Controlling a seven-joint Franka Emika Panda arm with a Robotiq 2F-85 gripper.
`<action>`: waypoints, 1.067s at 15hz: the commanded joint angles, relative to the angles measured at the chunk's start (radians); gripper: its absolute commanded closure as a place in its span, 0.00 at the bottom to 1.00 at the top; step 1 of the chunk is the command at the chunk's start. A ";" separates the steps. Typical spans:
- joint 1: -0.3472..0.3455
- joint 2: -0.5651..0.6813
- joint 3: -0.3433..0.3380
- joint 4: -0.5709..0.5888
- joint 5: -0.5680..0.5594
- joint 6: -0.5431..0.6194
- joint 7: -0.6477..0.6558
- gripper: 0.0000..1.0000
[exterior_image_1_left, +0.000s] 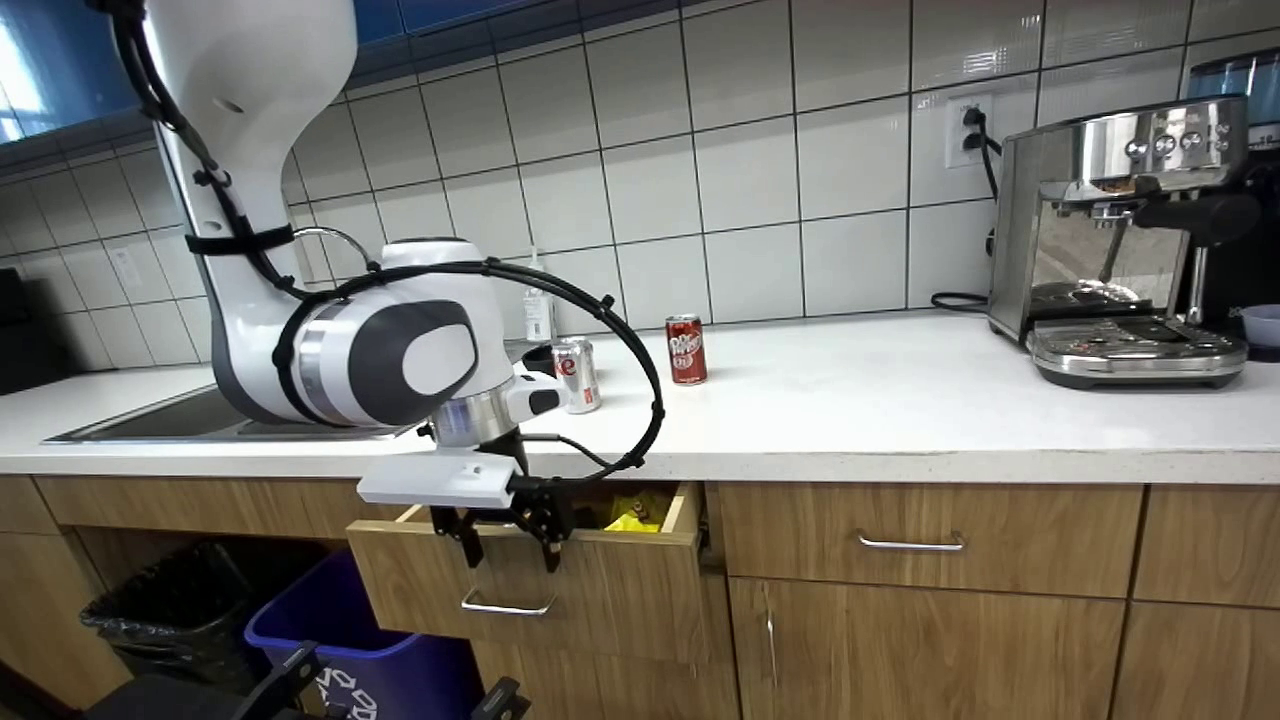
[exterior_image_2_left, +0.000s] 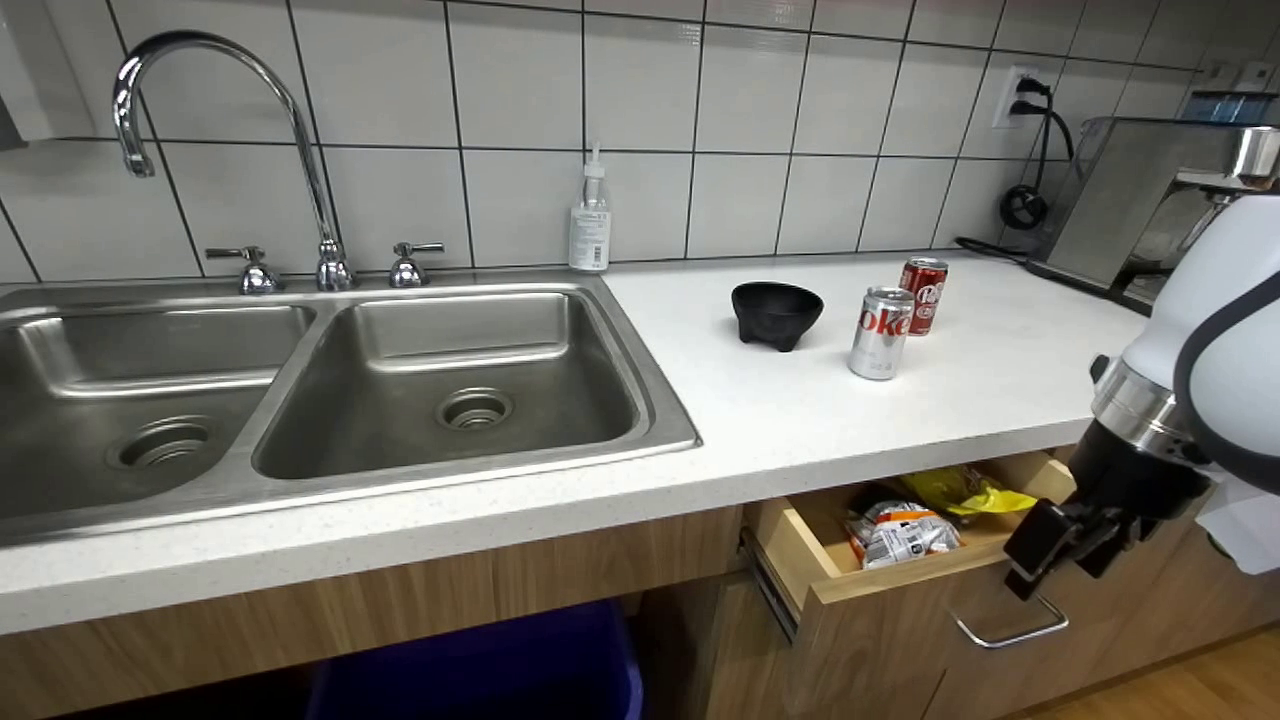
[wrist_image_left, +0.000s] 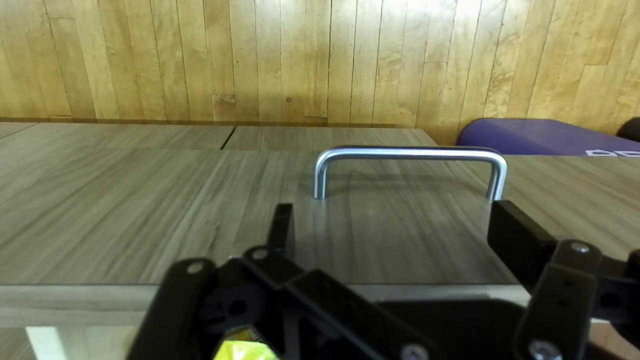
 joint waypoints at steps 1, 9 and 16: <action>-0.037 -0.014 0.030 0.030 -0.003 0.003 0.005 0.00; -0.067 0.020 0.041 0.090 0.003 -0.004 0.001 0.00; -0.062 0.048 0.029 0.155 -0.005 -0.009 -0.001 0.00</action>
